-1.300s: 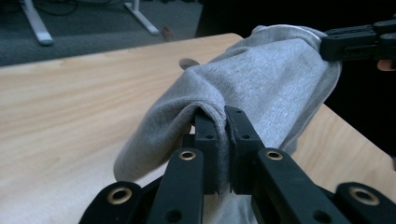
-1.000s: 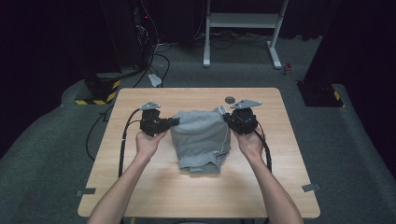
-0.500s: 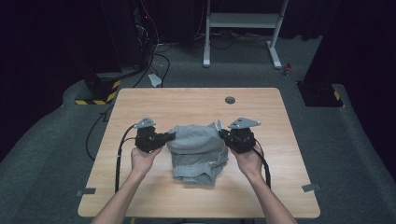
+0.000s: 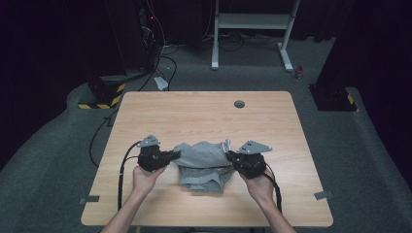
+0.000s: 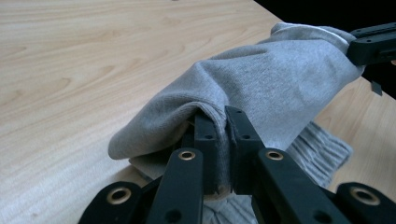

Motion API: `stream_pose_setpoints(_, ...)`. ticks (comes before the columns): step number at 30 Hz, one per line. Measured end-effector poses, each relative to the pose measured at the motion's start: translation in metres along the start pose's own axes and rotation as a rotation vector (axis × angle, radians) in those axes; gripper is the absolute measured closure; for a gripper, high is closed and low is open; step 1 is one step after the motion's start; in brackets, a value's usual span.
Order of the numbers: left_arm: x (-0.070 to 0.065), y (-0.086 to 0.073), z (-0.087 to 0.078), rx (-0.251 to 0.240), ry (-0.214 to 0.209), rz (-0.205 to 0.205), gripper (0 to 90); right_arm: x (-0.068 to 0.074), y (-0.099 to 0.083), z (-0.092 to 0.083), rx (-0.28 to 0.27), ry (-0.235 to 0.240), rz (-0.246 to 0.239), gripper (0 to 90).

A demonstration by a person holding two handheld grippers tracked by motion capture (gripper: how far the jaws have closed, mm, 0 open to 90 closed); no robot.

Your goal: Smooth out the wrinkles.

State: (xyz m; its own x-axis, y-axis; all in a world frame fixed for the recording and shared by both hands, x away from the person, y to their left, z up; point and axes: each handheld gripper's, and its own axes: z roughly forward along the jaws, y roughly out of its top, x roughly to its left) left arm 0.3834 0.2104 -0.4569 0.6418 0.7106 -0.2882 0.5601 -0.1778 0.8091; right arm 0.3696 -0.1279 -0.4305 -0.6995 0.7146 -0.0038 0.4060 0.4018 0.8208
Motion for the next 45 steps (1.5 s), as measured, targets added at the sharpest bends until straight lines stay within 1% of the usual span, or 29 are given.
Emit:
stream_pose_setpoints(3, -0.002, -0.005, -0.001, 0.01, -0.005, 0.014, 83.9, 0.002, -0.008, 0.0, 0.016, 0.016, 0.01, 83.1)
stream_pose_setpoints(5, -0.003, -0.01, -0.001, 0.012, -0.01, 0.006, 83.8, 0.004, -0.014, 0.0, 0.022, 0.026, 0.015, 83.1)
stream_pose_setpoints(7, -0.005, -0.014, -0.001, 0.016, -0.012, 0.01, 83.7, 0.005, -0.019, 0.0, 0.028, 0.034, 0.016, 82.9)
stream_pose_setpoints(9, -0.008, -0.019, -0.002, 0.025, -0.013, 0.023, 83.6, 0.007, -0.024, -0.001, 0.033, 0.041, 0.019, 82.8)
stream_pose_setpoints(11, -0.009, -0.023, -0.002, 0.035, -0.018, 0.028, 83.5, 0.01, -0.031, -0.001, 0.049, 0.05, 0.018, 82.7)
stream_pose_setpoints(12, -0.01, -0.026, -0.002, 0.04, -0.022, 0.018, 83.5, 0.011, -0.033, -0.001, 0.055, 0.051, 0.019, 82.6)
stream_pose_setpoints(15, -0.01, -0.034, -0.001, 0.054, -0.025, 0.022, 83.4, 0.014, -0.044, 0.002, 0.072, 0.059, 0.022, 82.4)
stream_pose_setpoints(18, -0.01, -0.042, 0.0, 0.071, -0.032, 0.009, 83.1, 0.016, -0.053, 0.006, 0.09, 0.065, 0.025, 82.1)
stream_pose_setpoints(20, -0.011, -0.046, 0.002, 0.089, -0.033, 0.005, 82.8, 0.019, -0.058, 0.009, 0.114, 0.063, 0.018, 81.8)
stream_pose_setpoints(21, -0.012, -0.048, 0.003, 0.097, -0.033, -0.004, 82.8, 0.019, -0.06, 0.011, 0.12, 0.063, 0.012, 81.8)
stream_pose_setpoints(24, -0.015, -0.057, 0.007, 0.13, -0.032, -0.011, 82.7, 0.021, -0.067, 0.017, 0.154, 0.062, 0.011, 81.6)
stream_pose_setpoints(25, -0.015, -0.058, 0.008, 0.141, -0.032, -0.007, 82.7, 0.021, -0.068, 0.019, 0.159, 0.057, 0.007, 81.6)
stream_pose_setpoints(26, -0.016, -0.061, 0.01, 0.151, -0.024, 0.002, 82.7, 0.022, -0.069, 0.019, 0.165, 0.055, 0.015, 81.6)
stream_pose_setpoints(27, -0.017, -0.062, 0.012, 0.155, -0.019, -0.002, 82.7, 0.021, -0.07, 0.02, 0.165, 0.053, 0.013, 81.6)
stream_pose_setpoints(30, -0.016, -0.063, 0.015, 0.158, -0.011, -0.005, 82.8, 0.019, -0.071, 0.024, 0.173, 0.042, 0.013, 81.6)
stream_pose_setpoints(31, -0.015, -0.062, 0.016, 0.16, -0.008, 0.001, 82.9, 0.018, -0.071, 0.025, 0.173, 0.039, 0.014, 81.6)
stream_pose_setpoints(33, -0.014, -0.06, 0.018, 0.159, -0.003, 0.003, 83.1, 0.016, -0.069, 0.027, 0.178, 0.019, -0.003, 81.6)
stream_pose_setpoints(36, -0.01, -0.057, 0.025, 0.144, 0.001, -0.015, 83.2, 0.01, -0.065, 0.032, 0.18, -0.013, -0.009, 81.7)
stream_pose_setpoints(38, -0.008, -0.055, 0.029, 0.136, 0.014, -0.006, 83.2, 0.006, -0.063, 0.036, 0.182, -0.029, -0.003, 81.7)
stream_pose_setpoints(39, -0.007, -0.053, 0.031, 0.129, 0.027, 0.001, 83.1, 0.004, -0.062, 0.038, 0.181, -0.035, -0.002, 81.8)
stream_pose_setpoints(44, -0.004, -0.044, 0.041, 0.118, 0.074, 0.008, 83.0, -0.008, -0.055, 0.048, 0.192, -0.066, 0.006, 81.8)
stream_pose_setpoints(45, -0.004, -0.043, 0.042, 0.116, 0.084, 0.012, 82.8, -0.01, -0.052, 0.051, 0.196, -0.075, -0.002, 81.7)
